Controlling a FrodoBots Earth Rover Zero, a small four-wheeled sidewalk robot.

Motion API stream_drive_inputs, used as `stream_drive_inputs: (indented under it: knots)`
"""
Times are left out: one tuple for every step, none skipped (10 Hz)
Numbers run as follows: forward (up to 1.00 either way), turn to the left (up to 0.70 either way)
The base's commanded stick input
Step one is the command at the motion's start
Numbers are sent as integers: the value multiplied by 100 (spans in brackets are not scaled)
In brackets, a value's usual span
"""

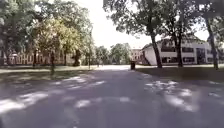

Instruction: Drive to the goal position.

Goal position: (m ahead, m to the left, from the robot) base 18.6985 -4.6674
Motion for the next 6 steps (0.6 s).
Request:
stream_drive_inputs:
  knots:
    - [85,0]
    - [85,0]
    - [85,0]
    - [85,0]
    - [85,0]
    - [85,0]
